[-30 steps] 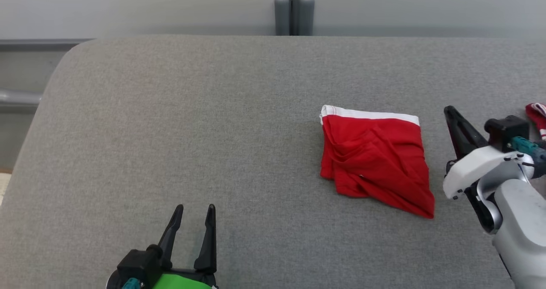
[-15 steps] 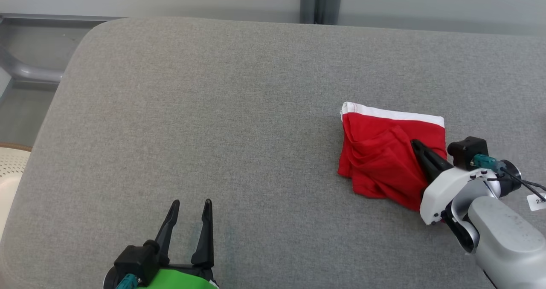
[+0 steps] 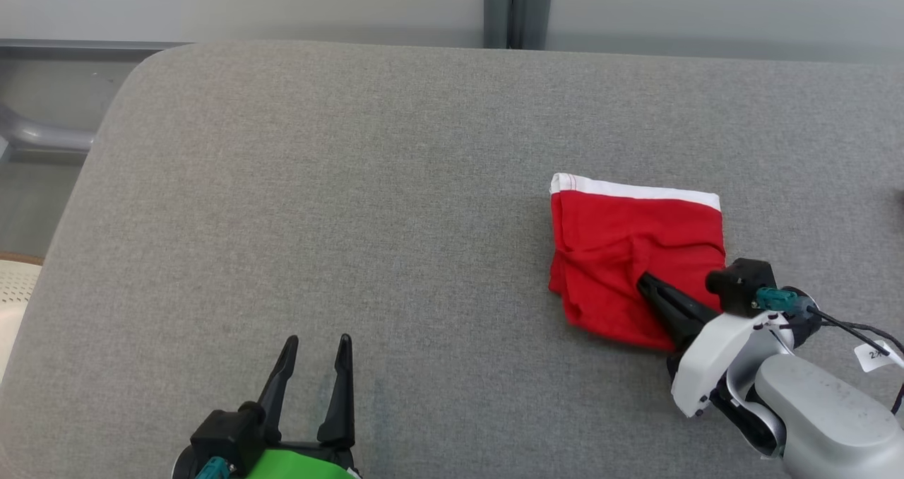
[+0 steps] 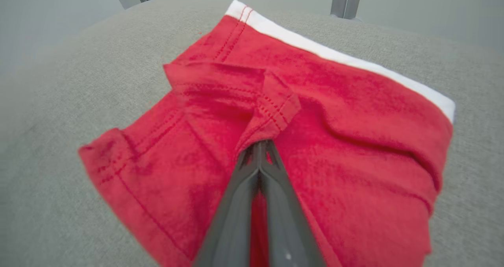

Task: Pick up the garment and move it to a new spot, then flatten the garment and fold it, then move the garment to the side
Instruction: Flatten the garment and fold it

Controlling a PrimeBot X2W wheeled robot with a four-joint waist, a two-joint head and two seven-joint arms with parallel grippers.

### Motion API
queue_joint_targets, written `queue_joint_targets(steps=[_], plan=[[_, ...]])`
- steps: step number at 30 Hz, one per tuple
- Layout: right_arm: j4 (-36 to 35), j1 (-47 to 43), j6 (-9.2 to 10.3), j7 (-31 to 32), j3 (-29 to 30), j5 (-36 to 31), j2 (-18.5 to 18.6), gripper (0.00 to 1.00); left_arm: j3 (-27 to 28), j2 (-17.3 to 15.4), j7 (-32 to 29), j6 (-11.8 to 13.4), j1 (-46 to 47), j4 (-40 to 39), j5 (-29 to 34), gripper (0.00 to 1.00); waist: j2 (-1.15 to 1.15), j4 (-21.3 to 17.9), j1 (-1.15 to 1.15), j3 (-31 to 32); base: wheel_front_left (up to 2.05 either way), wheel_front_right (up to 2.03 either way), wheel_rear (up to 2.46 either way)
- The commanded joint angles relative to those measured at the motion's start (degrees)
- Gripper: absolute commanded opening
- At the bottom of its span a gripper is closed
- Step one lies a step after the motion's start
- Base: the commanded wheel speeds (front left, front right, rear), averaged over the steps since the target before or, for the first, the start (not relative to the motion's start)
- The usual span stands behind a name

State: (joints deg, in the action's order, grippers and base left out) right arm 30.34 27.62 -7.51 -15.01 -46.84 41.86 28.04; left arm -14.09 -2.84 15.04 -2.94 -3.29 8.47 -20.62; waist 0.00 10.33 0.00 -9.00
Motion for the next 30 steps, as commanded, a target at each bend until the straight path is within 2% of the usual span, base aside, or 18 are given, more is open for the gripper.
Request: queue_joint_targets(steps=[1,12,18,21,24,30], plan=[[-1.0,-0.8,0.03,-0.2,-1.2,0.4,0.8,0.0,0.1,-0.1,0.2,0.3,-0.7,0.2,0.0,1.0,0.0,0.0,0.0,0.1,0.0,0.0,0.0],[-4.4,-1.6,0.04,-0.2,-13.3,3.0,3.2,0.0,0.4,-0.1,0.2,0.5,-2.1,0.7,-0.2,1.0,0.0,0.1,0.0,2.6,0.0,0.0,0.0],[-7.0,-4.0,0.04,-0.2,-15.7,4.5,3.7,0.0,1.1,-0.1,0.2,0.5,-4.3,0.9,-0.2,1.0,0.0,-0.4,0.0,6.0,0.0,0.0,0.0],[-9.3,-6.9,0.04,-0.2,-12.6,4.1,4.1,0.0,1.7,-0.1,0.2,0.6,-5.8,0.5,-0.2,1.0,0.0,-0.8,0.0,7.9,0.0,0.0,0.0],[-11.7,-10.7,0.04,-0.2,-6.3,2.7,4.1,0.0,2.4,-0.1,0.2,0.8,-7.1,0.1,0.0,1.0,0.0,-1.4,0.0,9.3,0.0,0.0,0.0],[-17.3,-21.6,0.03,-0.2,13.5,-4.3,1.9,0.0,5.1,-0.1,0.2,0.4,-8.8,-0.9,1.5,1.0,0.0,-3.2,0.0,11.1,0.0,0.0,0.0]])
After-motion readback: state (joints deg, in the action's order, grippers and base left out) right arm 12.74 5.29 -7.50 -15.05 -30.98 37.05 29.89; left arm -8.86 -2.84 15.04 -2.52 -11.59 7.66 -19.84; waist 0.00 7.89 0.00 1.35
